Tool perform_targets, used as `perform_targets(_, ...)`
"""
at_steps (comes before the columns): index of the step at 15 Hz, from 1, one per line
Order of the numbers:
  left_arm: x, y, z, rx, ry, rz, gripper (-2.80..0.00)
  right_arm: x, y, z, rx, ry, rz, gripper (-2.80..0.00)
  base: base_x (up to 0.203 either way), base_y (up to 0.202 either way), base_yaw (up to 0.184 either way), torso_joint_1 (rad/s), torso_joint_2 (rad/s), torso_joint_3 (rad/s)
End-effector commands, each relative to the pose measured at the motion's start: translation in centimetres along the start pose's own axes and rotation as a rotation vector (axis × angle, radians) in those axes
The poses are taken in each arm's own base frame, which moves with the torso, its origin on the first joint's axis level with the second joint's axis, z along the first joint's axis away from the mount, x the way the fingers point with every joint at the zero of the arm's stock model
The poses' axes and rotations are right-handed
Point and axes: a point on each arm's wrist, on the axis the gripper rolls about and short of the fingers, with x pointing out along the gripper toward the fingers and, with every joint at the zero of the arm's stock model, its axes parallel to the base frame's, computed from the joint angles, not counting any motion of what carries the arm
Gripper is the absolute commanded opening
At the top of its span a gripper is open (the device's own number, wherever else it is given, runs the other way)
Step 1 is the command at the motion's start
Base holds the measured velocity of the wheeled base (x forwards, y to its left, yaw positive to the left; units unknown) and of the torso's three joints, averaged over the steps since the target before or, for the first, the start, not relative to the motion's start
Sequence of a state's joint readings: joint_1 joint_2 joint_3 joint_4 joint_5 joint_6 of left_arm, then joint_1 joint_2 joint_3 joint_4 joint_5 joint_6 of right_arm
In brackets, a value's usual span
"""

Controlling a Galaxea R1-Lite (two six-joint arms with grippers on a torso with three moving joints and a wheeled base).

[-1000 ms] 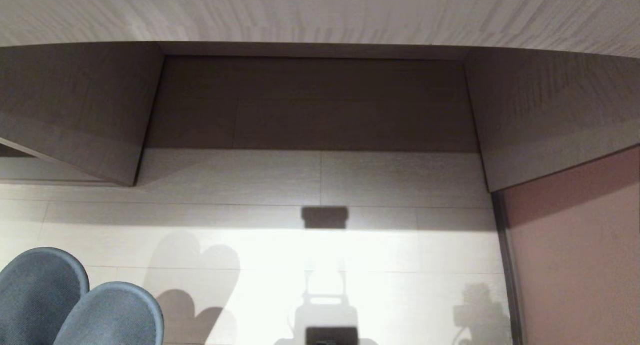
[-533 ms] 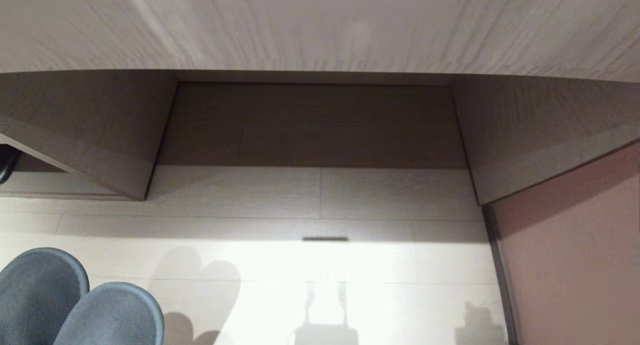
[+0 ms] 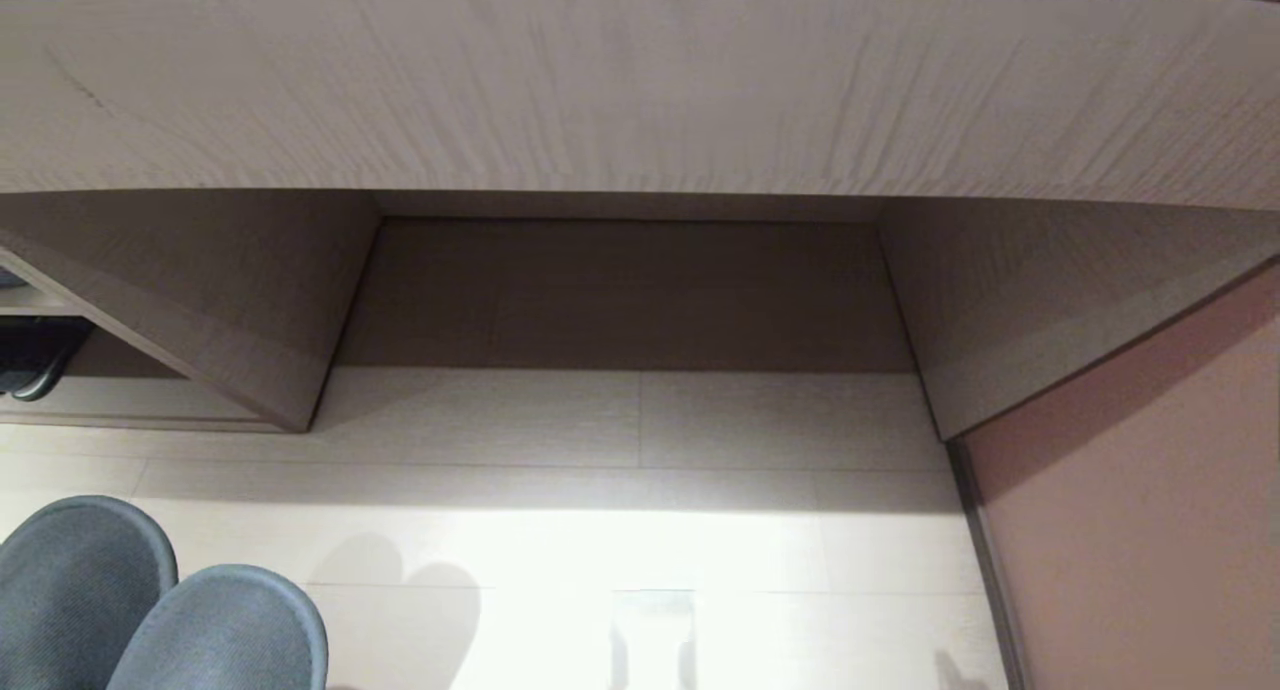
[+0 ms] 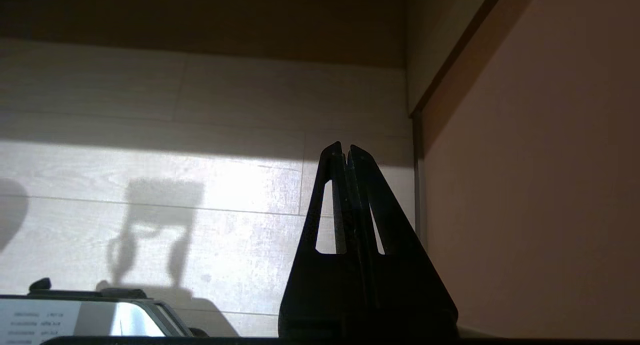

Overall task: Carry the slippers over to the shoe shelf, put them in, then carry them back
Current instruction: Place the slippers into the shoe cabinet

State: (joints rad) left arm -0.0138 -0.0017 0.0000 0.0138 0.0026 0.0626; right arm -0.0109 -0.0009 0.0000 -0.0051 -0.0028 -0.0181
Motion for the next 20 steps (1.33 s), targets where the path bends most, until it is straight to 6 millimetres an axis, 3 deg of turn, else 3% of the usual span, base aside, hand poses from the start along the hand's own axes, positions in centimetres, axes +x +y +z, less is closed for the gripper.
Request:
perform_targets(1, 0.01, 0.0, 0.0, 0.0, 0.002, 0.0, -2.8, 0.02, 0.02, -1.19, 0.0, 0.0, 0.0, -2.8, 0.0, 0.0, 0.0, 0.005, 0.0, 0.199)
perform_targets(20, 0.01, 0.0, 0.0, 0.0, 0.002, 0.0, -2.8, 0.02, 0.02, -1.19, 0.0, 0.0, 0.0, -2.8, 0.0, 0.0, 0.0, 0.003, 0.0, 0.203)
